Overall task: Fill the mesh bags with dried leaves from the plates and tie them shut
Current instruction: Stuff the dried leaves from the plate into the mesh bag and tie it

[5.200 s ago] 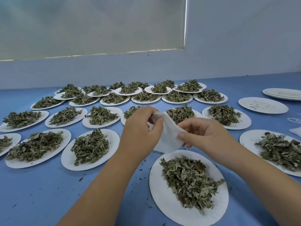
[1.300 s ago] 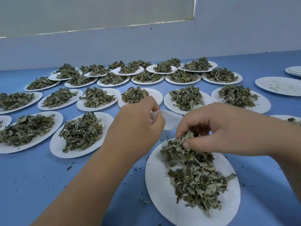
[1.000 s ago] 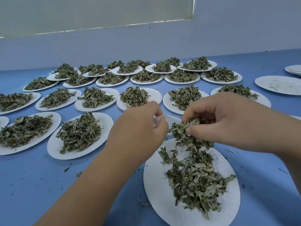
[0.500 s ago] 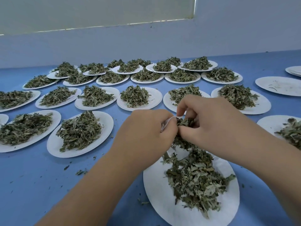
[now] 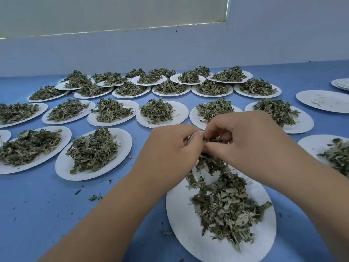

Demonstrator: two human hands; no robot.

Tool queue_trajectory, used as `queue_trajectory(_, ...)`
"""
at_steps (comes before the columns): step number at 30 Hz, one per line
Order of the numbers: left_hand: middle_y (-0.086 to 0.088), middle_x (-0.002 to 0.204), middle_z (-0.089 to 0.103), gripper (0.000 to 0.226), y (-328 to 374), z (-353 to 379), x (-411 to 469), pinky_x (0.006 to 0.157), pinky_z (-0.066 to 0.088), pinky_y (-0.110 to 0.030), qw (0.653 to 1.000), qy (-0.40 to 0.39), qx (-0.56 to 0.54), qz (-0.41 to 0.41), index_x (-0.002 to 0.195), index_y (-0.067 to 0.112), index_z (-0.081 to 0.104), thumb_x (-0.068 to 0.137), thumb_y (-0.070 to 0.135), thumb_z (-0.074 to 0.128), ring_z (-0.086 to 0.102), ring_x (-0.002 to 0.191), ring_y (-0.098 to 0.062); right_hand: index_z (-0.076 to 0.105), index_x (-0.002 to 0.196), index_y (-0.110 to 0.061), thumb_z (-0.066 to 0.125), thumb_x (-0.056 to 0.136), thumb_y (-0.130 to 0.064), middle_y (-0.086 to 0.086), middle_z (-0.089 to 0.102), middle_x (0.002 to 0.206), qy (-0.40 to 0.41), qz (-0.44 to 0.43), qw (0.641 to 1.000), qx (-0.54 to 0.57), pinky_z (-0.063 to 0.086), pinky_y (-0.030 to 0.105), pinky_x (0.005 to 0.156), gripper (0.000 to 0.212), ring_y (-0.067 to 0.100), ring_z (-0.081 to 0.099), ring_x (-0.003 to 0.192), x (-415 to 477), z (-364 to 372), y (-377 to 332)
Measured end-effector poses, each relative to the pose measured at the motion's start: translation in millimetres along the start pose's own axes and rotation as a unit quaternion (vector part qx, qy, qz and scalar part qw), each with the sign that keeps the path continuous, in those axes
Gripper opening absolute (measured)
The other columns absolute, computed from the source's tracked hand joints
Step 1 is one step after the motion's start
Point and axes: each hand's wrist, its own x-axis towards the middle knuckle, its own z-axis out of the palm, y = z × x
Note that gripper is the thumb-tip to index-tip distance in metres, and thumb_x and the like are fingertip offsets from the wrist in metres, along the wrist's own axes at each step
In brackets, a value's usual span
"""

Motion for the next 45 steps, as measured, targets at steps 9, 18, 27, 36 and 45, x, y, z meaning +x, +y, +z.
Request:
queue_trajectory(9, 0.0, 0.049, 0.029, 0.034, -1.0, 0.3, 0.2, 0.047, 0.022, -0.026, 1.0, -0.001, -0.015, -0.016, 0.071, 0.005, 0.062, 0.095, 0.026, 0.053, 0.026, 0.047, -0.009, 0.061, 0.072, -0.029, 0.079, 0.071, -0.025, -0.017, 0.062, 0.066, -0.002, 0.012, 0.999, 0.05, 0.044, 0.013, 0.059, 0.019, -0.002, 0.056, 0.063, 5.8, -0.7, 8.3)
queue_trajectory(18, -0.013, 0.057, 0.042, 0.03, -2.2, -2.9, -0.2, 0.046, 0.023, -0.022, 0.999, -0.028, -0.038, 0.0, 0.082, 0.002, 0.067, 0.095, 0.023, 0.05, 0.029, 0.046, -0.008, 0.076, 0.069, -0.024, 0.07, 0.082, -0.026, -0.001, 0.061, 0.064, -0.019, -0.062, 0.998, -0.024, 0.038, 0.027, 0.059, 0.014, 0.013, 0.052, 0.065, 7.0, -0.6, 6.8)
queue_trajectory(27, -0.012, 0.055, 0.032, 0.032, -1.0, -3.6, 1.1, 0.046, 0.019, -0.023, 0.997, -0.024, -0.066, -0.026, 0.075, -0.003, 0.061, 0.094, 0.021, 0.05, 0.024, 0.048, -0.009, 0.058, 0.088, -0.041, 0.048, 0.071, -0.071, -0.02, 0.056, 0.086, -0.094, -0.048, 0.994, -0.003, 0.036, 0.019, 0.058, 0.036, -0.002, 0.053, 0.081, 1.3, -9.0, 10.5)
queue_trajectory(36, 0.004, 0.048, 0.023, 0.039, -0.4, -5.0, 2.5, 0.046, 0.018, -0.026, 0.996, -0.011, -0.071, -0.045, 0.057, 0.004, 0.038, 0.091, 0.017, 0.052, 0.022, 0.047, -0.009, 0.028, 0.095, -0.046, 0.065, 0.055, -0.07, -0.033, 0.029, 0.101, -0.121, -0.049, 0.988, -0.081, 0.034, 0.015, 0.057, 0.06, -0.005, 0.047, 0.079, -8.0, 7.4, -1.9)
queue_trajectory(45, 0.0, 0.051, 0.024, 0.04, -1.0, -7.7, 2.0, 0.048, 0.019, -0.027, 0.998, -0.016, -0.06, -0.029, 0.061, 0.002, 0.042, 0.095, 0.02, 0.051, 0.023, 0.049, -0.011, 0.055, 0.085, -0.036, 0.071, 0.074, -0.023, -0.017, 0.052, 0.074, -0.056, -0.015, 0.998, -0.01, 0.039, 0.006, 0.068, 0.023, -0.013, 0.049, 0.075, -3.1, 2.3, 3.6)
